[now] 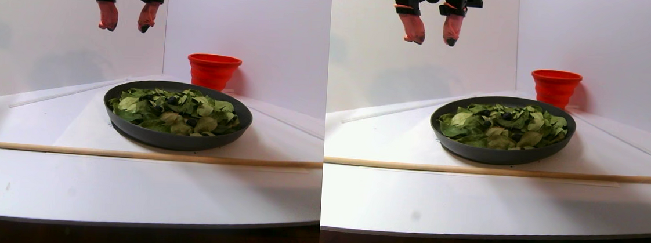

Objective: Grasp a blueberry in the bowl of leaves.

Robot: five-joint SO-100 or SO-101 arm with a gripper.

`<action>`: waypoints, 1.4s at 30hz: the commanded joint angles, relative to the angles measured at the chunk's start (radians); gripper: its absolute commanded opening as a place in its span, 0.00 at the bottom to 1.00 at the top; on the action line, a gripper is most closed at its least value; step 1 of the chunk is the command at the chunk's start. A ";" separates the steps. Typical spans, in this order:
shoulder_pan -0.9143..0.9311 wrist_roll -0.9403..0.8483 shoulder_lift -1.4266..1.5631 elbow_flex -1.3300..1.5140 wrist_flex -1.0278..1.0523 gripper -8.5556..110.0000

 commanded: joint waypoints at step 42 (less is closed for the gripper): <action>0.187 -0.075 -0.344 -0.164 -0.267 0.23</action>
